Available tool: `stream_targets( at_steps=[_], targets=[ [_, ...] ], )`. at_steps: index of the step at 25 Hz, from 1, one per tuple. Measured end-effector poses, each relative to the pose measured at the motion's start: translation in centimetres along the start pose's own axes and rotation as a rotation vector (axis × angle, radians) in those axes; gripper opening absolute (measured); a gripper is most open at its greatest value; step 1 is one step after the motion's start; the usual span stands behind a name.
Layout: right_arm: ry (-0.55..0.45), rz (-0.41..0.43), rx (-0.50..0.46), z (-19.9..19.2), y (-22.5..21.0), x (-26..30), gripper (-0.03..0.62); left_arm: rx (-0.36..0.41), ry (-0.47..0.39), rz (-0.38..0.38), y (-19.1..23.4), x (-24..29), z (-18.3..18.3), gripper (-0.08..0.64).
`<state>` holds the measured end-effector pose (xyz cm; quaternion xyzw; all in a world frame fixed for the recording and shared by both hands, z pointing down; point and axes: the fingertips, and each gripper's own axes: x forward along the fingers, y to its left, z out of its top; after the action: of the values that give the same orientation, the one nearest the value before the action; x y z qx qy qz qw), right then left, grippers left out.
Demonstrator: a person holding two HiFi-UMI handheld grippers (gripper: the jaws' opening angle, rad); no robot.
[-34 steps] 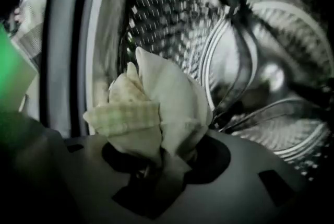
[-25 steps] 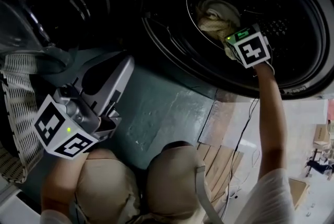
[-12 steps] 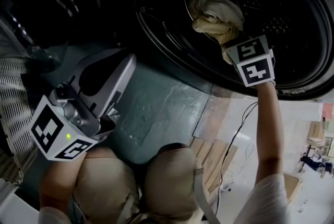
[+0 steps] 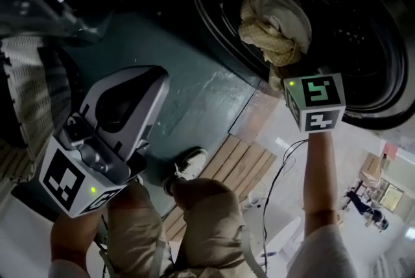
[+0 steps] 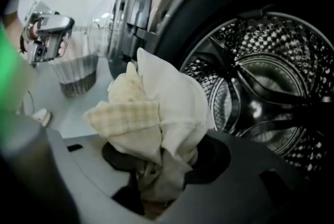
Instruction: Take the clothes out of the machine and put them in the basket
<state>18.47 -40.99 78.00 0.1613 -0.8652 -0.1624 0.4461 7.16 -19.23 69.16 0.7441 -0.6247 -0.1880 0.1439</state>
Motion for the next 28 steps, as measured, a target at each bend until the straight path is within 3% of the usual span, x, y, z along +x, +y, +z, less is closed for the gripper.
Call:
stream_targets(
  at_steps=[5, 10, 16, 22, 28],
  targets=[
    [0.046, 0.081, 0.018, 2.5, 2.4, -5.1, 0.232, -0.002, 0.010, 0.101, -1.1, -3.4, 6.2, 0.014],
    [0.059, 0.160, -0.046, 7.2, 4.1, -11.1, 0.232, 0.021, -0.002, 0.177, -3.0, -5.5, 14.2, 0.014],
    [0.053, 0.205, -0.007, 12.9, 4.4, -18.7, 0.232, 0.026, -0.002, 0.270, -5.5, -8.4, 22.6, 0.014],
    [0.014, 0.270, 0.066, 17.7, 4.2, -26.2, 0.232, 0.008, -0.010, 0.448, -9.9, -11.7, 30.2, 0.014],
    [-0.060, 0.360, 0.075, 23.8, 3.2, -33.8, 0.232, 0.046, -0.108, 0.634, -15.5, -15.6, 40.1, 0.014]
  ],
)
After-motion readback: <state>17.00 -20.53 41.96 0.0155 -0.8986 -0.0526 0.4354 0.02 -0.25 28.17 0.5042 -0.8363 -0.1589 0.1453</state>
